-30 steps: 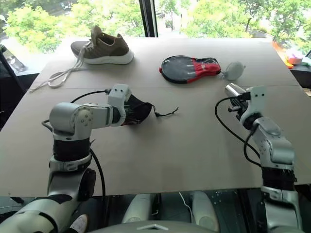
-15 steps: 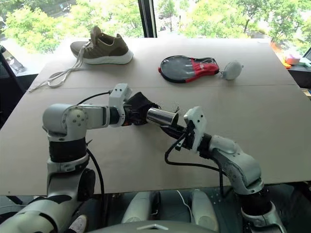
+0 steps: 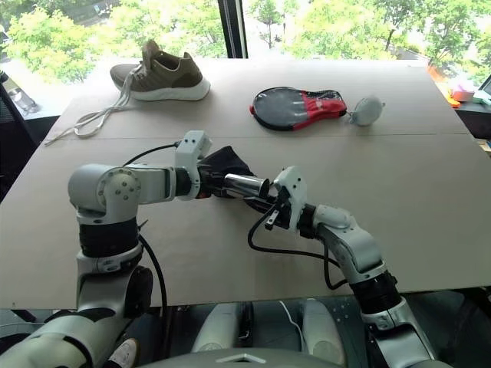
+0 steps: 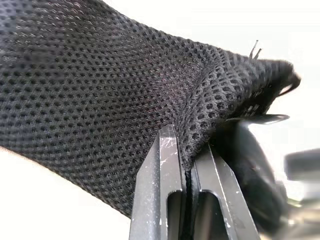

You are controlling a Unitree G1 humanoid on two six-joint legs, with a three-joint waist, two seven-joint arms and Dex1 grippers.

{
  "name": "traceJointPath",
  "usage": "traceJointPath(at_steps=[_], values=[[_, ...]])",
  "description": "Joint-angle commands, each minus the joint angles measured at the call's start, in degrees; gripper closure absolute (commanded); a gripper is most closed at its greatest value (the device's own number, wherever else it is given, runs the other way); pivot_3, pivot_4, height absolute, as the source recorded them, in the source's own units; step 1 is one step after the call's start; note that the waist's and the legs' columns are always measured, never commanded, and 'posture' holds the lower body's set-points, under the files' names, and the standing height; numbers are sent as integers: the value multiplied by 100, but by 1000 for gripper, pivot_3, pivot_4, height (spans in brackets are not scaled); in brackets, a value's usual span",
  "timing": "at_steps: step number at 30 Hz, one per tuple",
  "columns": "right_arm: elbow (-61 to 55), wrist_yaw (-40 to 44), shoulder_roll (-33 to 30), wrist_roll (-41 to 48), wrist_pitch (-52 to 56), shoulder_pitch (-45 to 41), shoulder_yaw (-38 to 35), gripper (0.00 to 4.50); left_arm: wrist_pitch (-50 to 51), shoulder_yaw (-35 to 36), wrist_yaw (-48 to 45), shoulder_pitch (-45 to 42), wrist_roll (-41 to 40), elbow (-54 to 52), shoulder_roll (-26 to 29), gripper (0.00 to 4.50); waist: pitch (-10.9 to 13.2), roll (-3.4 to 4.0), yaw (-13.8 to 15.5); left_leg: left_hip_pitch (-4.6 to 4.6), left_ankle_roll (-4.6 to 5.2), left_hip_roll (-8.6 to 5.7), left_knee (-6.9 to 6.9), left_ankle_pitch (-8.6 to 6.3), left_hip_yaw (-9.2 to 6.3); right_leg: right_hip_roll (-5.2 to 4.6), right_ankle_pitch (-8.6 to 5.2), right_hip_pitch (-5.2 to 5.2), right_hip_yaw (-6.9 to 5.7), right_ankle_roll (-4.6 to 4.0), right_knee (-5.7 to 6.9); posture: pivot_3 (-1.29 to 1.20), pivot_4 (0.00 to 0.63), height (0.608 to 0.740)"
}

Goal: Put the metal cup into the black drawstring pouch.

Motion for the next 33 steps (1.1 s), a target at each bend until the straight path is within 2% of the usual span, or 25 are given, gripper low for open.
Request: traceJointPath(at_steps=[1,11,17,21,23,27,29,33], values=[[100,-132,52,-411,-365,-99,142,4430,10,-18,-8,38,-247,-336,-41,4500,0,0,-1,1,-1,0,0,0,0,0,0,0,0,0,1,0,150,740],[1101,-1242,753,-1944,-1573,-732,455,4430,10,-42,254,-106,-403,-314,-155,4500,0,0,-6,3,-4,2,0,2,1,-1,1,0,1,-1,6,0,150,740],[1500,-1061,857,-2571,-2309,-1029,930,4430,10,128,521,-390,-536,-403,-404,4500,0,0,-8,1,-4,-1,0,2,2,-5,1,-1,2,0,4,0,150,740],[1740,-1302,1642,-1667,-1631,-1266,46,4430,10,209,600,-526,-576,-532,-513,4500,1,-2,-16,1,-6,3,0,3,0,-2,1,-1,-1,-1,6,0,150,740],[1942,-1465,1773,-1670,-1679,-1421,-206,4430,10,301,693,-517,-582,-536,-598,4500,2,-1,-15,2,-11,6,-3,6,-2,-1,1,-2,-2,-2,6,0,150,740],[2055,-1126,1326,-2585,-2705,-1467,570,4430,10,482,894,-440,-691,-468,-714,4500,1,-1,0,1,-10,0,-3,6,0,-13,2,-1,-1,-1,4,0,150,740],[2130,-1105,1262,-2709,-2886,-1451,685,4430,10,594,1033,-458,-748,-382,-785,4500,2,-2,-16,-1,-9,-5,-3,5,1,-18,2,-1,-2,0,1,0,150,740],[2297,-1557,1873,-1658,-1979,-1625,-381,4430,10,754,1238,-537,-861,-318,-926,4500,2,-2,-31,1,-14,7,-4,8,-1,-4,2,-6,-1,-2,10,0,150,740]])
